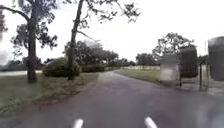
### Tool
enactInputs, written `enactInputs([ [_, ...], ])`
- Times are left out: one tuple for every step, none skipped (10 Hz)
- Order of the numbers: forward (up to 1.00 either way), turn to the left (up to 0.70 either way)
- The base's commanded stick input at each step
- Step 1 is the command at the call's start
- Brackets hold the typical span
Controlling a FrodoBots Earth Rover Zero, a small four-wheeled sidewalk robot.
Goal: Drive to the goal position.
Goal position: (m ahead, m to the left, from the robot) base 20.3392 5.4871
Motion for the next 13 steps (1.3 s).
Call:
enactInputs([
  [0.85, 0.0],
  [0.85, 0.0],
  [0.85, 0.22],
  [0.85, 0.3],
  [0.85, 0.32],
  [0.85, 0.04],
  [0.85, 0.0],
  [0.85, 0.0],
  [0.85, 0.0],
  [0.85, 0.0],
  [0.85, 0.0],
  [0.85, 0.0],
  [0.85, 0.0],
])
